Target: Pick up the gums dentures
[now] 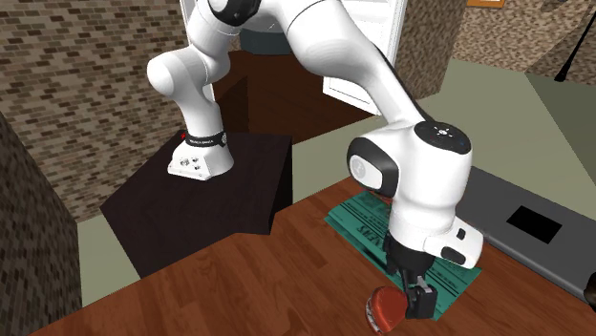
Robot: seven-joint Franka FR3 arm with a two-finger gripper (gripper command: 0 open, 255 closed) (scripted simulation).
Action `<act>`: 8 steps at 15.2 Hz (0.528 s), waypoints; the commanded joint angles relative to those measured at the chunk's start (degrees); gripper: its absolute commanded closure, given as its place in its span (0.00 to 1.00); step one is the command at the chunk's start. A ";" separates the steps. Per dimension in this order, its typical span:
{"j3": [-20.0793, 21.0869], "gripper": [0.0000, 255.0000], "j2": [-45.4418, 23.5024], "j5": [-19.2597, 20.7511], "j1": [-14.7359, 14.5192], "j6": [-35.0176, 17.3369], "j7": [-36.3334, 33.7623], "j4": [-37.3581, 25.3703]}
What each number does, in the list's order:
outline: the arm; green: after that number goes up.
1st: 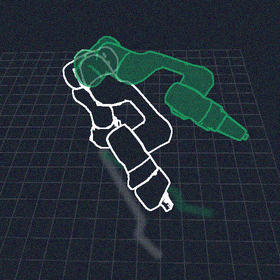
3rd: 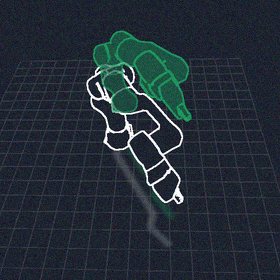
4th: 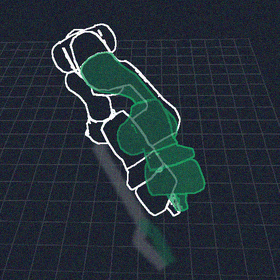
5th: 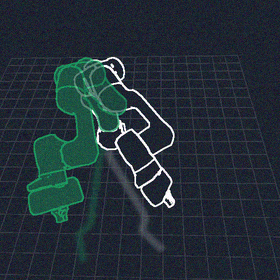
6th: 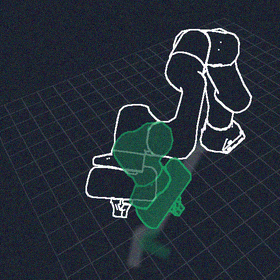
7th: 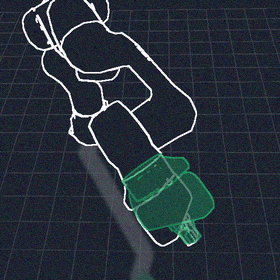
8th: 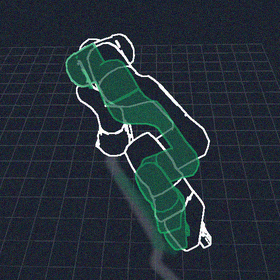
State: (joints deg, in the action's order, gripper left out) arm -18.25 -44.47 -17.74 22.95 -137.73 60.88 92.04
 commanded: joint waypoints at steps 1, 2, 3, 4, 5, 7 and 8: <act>0.37 0.00 -1.31 -0.34 0.31 -0.72 0.16 -0.61; 0.53 0.00 -1.87 -0.49 0.43 -1.14 0.24 -0.76; 0.69 0.00 -2.44 -0.65 0.55 -1.56 0.32 -0.91; 0.95 0.00 -3.35 -0.88 0.74 -2.20 0.45 -1.18; 0.95 0.00 -3.34 -0.88 0.74 -2.21 0.45 -1.17; 0.98 1.00 -3.50 -0.88 0.71 -2.17 0.36 -1.37; 0.97 1.00 -3.48 -0.88 0.72 -2.14 0.37 -1.37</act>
State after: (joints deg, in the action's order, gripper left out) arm -17.27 -47.79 -18.61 23.62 -139.84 61.25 90.64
